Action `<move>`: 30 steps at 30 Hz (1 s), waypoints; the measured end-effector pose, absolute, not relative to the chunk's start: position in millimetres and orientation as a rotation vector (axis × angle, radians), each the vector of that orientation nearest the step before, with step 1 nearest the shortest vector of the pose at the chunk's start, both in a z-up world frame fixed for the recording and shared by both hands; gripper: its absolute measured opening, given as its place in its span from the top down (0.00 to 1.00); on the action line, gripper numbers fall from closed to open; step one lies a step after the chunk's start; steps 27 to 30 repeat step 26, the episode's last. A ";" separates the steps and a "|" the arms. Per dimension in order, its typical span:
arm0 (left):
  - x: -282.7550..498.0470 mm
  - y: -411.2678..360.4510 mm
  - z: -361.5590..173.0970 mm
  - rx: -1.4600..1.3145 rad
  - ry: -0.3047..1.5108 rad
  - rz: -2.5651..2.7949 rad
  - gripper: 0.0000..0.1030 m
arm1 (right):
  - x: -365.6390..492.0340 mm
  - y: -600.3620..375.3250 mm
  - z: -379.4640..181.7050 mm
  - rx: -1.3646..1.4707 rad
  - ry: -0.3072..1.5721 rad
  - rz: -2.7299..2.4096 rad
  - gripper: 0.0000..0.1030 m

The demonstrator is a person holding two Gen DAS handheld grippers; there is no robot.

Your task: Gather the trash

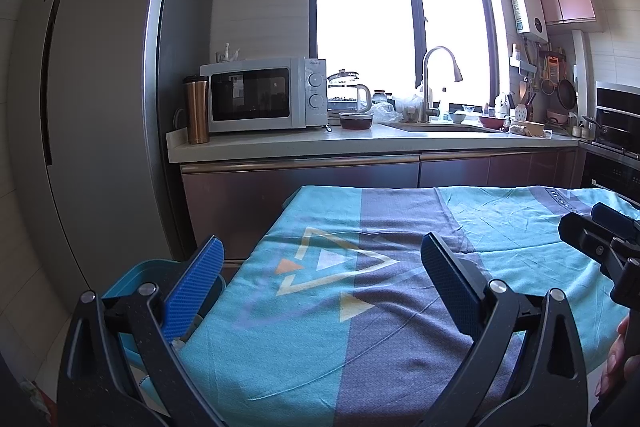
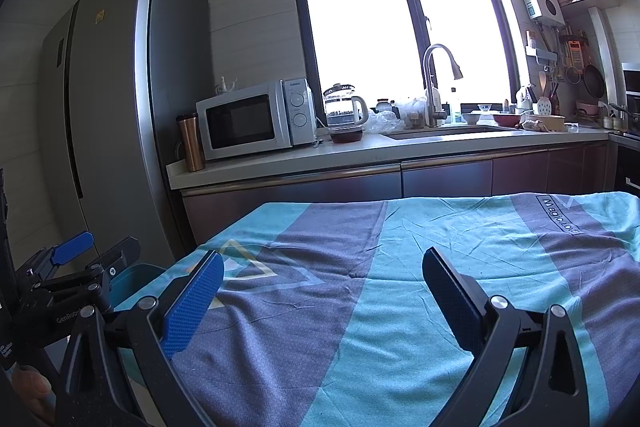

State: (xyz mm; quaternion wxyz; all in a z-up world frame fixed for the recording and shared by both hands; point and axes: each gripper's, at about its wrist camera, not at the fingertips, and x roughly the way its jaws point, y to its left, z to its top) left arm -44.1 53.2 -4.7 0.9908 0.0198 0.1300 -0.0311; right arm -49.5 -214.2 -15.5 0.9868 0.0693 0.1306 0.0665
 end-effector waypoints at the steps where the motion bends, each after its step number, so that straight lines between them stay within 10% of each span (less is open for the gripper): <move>1: -44.4 52.9 -4.8 0.040 0.260 -0.062 0.06 | -49.6 -214.2 -15.4 0.140 0.262 0.134 0.07; 30: 4.5 41.0 -21.2 0.017 0.444 -0.130 0.05 | -38.7 -235.2 -22.5 0.160 0.314 0.087 0.07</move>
